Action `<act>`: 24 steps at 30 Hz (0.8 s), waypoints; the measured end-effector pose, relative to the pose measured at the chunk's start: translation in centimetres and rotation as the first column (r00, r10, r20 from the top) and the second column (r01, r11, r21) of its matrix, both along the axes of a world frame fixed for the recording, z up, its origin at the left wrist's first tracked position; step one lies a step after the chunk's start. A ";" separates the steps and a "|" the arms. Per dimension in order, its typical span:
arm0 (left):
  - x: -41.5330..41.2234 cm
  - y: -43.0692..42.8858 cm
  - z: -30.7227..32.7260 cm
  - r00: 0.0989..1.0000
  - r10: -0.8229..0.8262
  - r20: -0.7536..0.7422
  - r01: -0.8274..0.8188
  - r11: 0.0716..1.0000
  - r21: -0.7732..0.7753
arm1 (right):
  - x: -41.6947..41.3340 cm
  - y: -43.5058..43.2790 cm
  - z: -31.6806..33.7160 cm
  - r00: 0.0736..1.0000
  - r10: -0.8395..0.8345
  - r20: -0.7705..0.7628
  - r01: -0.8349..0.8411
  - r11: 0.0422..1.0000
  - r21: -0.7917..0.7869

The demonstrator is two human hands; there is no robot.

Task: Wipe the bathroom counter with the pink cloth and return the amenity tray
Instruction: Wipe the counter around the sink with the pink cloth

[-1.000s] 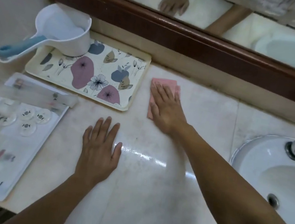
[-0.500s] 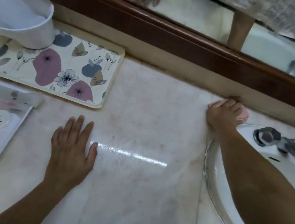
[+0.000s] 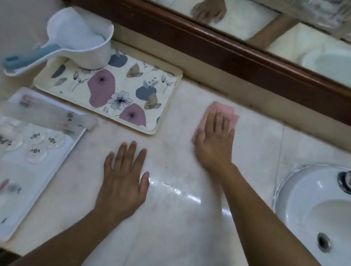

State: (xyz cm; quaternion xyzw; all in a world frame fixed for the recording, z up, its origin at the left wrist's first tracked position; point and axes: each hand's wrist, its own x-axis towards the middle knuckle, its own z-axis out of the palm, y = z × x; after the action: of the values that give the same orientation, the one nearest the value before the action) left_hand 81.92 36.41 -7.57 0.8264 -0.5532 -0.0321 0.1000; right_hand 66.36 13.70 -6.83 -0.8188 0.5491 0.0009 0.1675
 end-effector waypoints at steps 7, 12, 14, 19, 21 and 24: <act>0.3 0.2 0.0 0.995 0.011 -0.095 -0.014 0.999 -0.029 | 5.6 1.1 0.0 0.962 0.273 0.016 -0.273 0.962 -0.019; 0.4 0.2 0.0 0.996 0.007 -0.092 -0.009 1.000 -0.024 | -2.4 12.1 0.4 0.829 0.559 0.009 -0.556 0.828 -0.075; 0.4 0.3 0.1 0.996 0.009 -0.094 -0.011 1.000 -0.020 | -6.9 11.8 0.5 0.860 0.508 -0.050 -0.510 0.859 -0.053; 0.2 0.3 -0.1 0.996 0.011 -0.093 -0.013 1.000 -0.024 | -16.9 0.4 1.3 0.965 -0.157 -0.209 0.140 0.986 -0.094; 0.1 0.3 -0.1 0.997 0.007 -0.083 -0.009 1.000 -0.023 | -17.5 -3.2 2.2 0.901 -0.342 -0.266 0.338 0.939 -0.060; 0.2 0.4 -0.2 0.996 0.000 -0.089 -0.003 1.000 -0.030 | -15.4 -3.4 1.9 0.842 -0.453 -0.294 0.470 0.883 -0.015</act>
State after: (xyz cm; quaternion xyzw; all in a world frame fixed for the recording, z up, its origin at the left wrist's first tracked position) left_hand 82.12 36.78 -7.73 0.8229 -0.5481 -0.0603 0.1369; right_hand 50.93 10.32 -4.96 -0.6483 0.7481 0.0959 0.1045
